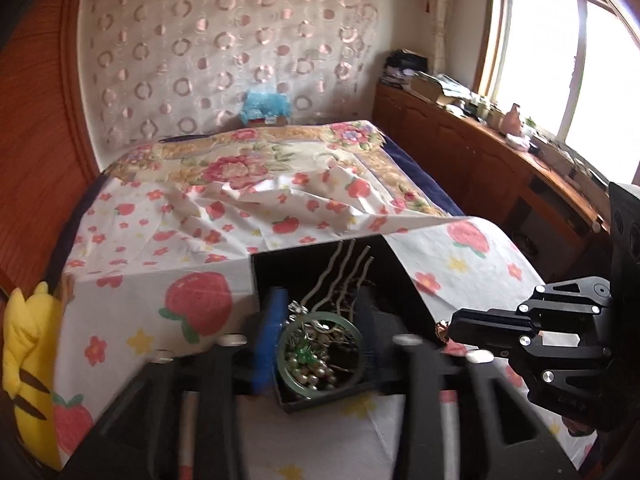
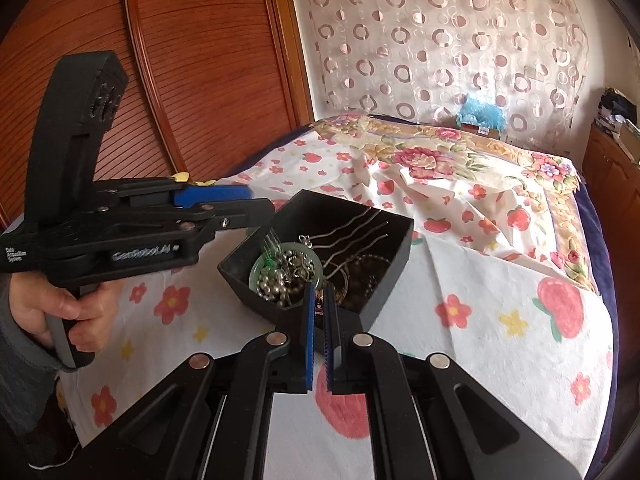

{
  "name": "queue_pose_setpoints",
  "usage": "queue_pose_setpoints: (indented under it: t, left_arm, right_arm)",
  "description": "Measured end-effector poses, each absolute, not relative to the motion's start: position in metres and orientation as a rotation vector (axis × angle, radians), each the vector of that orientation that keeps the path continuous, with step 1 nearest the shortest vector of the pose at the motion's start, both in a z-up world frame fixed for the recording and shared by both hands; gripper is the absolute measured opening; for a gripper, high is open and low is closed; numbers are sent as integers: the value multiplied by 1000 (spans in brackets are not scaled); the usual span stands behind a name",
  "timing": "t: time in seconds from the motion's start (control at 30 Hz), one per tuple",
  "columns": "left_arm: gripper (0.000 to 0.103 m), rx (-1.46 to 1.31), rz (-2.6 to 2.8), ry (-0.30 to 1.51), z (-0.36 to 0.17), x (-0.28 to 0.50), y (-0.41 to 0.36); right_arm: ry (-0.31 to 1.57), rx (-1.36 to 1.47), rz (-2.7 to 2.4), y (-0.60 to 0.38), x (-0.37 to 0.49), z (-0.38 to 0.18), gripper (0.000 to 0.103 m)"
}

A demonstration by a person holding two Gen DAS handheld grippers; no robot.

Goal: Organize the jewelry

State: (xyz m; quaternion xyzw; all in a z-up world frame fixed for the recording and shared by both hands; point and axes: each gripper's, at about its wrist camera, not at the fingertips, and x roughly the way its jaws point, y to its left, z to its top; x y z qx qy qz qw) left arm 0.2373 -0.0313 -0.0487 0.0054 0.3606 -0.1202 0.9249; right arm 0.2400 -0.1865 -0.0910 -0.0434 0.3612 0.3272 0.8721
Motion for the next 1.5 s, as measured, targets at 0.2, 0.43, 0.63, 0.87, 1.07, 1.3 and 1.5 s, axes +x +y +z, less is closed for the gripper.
queue_pose_setpoints:
  t: [0.2,0.43,0.63,0.87,1.07,1.3,1.5]
  left_arm:
    - [66,2,-191,689,-40,217,-20]
    - [90,13,-96,630,-30,180,1]
    - [96,7,-49,616,-26,155,14]
    - [96,2,-14,616,-29,126,16]
    - [96,17,-1,615,-30,110,12]
    - [96,12,-10,593,-30,98,7]
    - [96,16,-14,583,-26,94,4]
  right_arm:
    - [757,-88,673,-176,254,-93,6]
    - [733,-62,614,-172,262,-95,40]
    - [674,-10,558,-184,247,-86,52]
    - [539,19,389,-214,178,-61,100]
    - [526,14,282,-234,138,-58,101]
    - [505,17,258,-242,122,-63,101]
    - [494,16,246,-240,120,-64,101]
